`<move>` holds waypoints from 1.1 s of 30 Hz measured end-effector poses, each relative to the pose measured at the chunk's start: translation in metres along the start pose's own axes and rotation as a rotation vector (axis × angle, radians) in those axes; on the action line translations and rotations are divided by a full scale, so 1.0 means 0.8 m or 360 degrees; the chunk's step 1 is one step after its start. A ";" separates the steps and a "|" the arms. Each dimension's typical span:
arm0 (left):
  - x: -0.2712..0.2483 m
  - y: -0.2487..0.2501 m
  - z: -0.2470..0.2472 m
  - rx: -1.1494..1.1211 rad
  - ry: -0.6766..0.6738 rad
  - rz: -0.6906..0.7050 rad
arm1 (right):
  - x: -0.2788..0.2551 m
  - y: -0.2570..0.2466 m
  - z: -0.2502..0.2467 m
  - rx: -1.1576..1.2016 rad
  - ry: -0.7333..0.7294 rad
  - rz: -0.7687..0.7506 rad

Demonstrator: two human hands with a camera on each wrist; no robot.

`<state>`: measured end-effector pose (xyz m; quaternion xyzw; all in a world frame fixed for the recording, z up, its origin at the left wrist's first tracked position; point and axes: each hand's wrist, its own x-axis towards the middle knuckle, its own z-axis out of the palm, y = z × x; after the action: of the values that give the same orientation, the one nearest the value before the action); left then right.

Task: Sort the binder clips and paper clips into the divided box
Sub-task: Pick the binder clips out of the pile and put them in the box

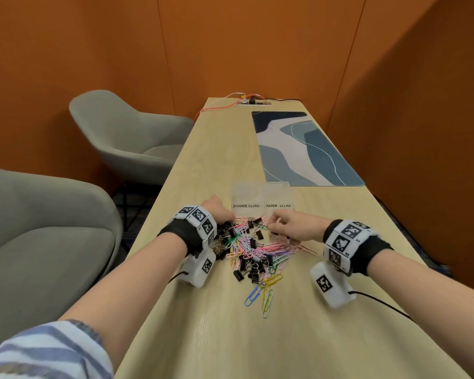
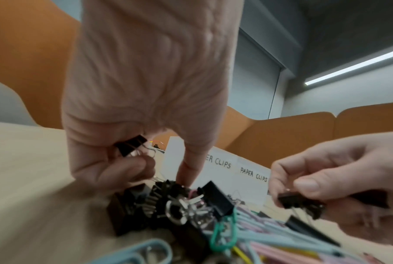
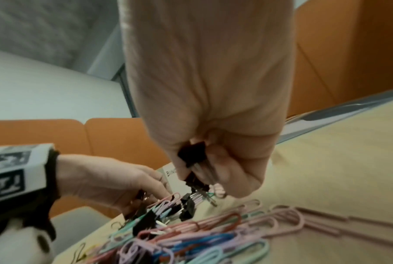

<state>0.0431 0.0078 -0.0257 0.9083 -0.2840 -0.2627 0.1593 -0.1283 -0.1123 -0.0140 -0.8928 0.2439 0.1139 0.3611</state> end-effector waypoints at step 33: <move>0.020 0.058 -0.044 -0.0089 0.0280 0.0233 | 0.105 -0.079 -0.055 0.0355 0.0283 0.0139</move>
<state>0.0544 -0.0338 0.0172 0.8998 -0.3272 -0.1774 0.2275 -0.0224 -0.1338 0.0230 -0.8422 0.3247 0.0222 0.4298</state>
